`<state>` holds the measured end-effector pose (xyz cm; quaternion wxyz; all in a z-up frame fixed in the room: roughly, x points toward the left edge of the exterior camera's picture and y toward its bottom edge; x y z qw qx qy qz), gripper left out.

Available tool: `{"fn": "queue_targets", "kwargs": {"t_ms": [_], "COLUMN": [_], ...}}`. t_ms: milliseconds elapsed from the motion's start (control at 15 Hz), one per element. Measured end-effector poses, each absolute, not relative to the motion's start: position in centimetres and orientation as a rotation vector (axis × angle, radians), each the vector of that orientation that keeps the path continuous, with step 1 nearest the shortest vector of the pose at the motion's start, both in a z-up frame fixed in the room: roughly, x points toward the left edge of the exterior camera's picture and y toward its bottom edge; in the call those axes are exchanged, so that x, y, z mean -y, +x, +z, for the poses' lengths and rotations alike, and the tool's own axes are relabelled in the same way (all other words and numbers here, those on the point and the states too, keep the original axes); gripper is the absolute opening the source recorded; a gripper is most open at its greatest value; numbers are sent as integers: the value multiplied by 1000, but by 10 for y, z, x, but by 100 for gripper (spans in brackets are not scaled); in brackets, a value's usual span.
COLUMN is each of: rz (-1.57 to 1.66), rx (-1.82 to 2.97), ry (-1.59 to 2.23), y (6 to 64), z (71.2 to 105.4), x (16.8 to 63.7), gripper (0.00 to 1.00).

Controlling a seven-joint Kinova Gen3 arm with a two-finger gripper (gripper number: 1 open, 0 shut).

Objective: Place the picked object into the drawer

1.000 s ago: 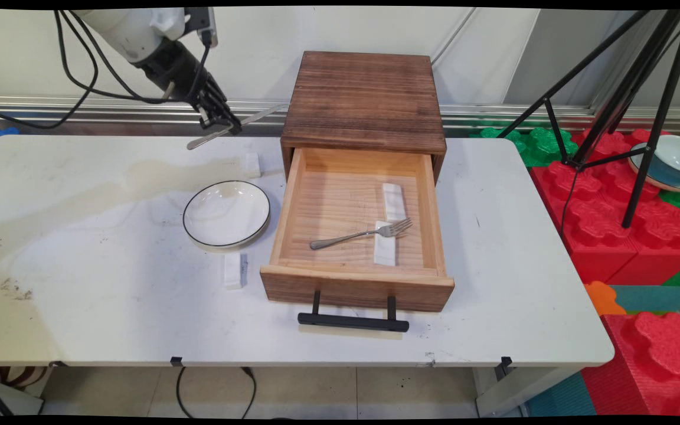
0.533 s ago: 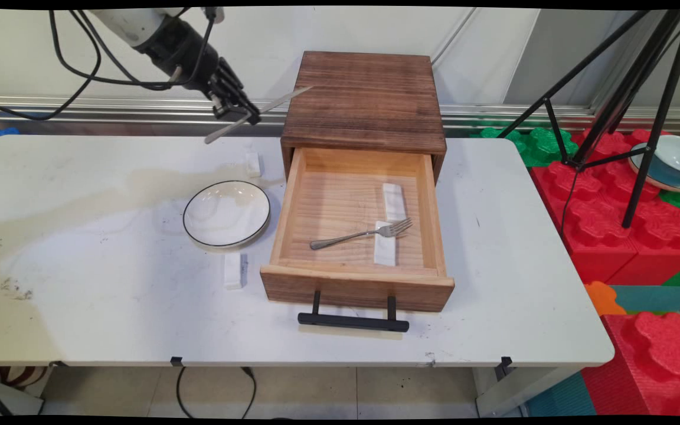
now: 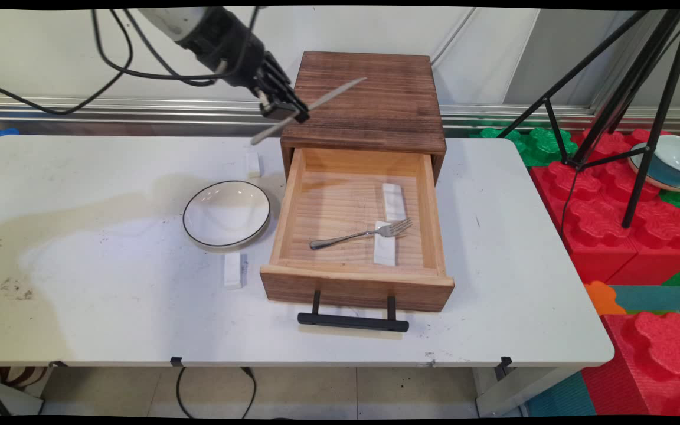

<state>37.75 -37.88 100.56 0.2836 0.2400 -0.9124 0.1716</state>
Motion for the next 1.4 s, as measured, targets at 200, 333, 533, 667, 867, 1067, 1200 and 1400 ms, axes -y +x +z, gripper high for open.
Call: {"fn": "queue_targets", "kwargs": {"t_ms": [200,333,533,667,867,1067,1200,1400], "rz": [445,441,433,428,420,398,375,346], "rx": [2435,2436,2443,2453,2473,2501,2523,2547], "ry": [616,609,608,608,606,606,606,601], "y": [352,339,316,305,291,275,266,259], "z": [1000,994,979,970,954,932,917,900], "x": [387,393,409,417,431,445,453,459], "gripper": [0,0,0,0,0,0,0,0]}}
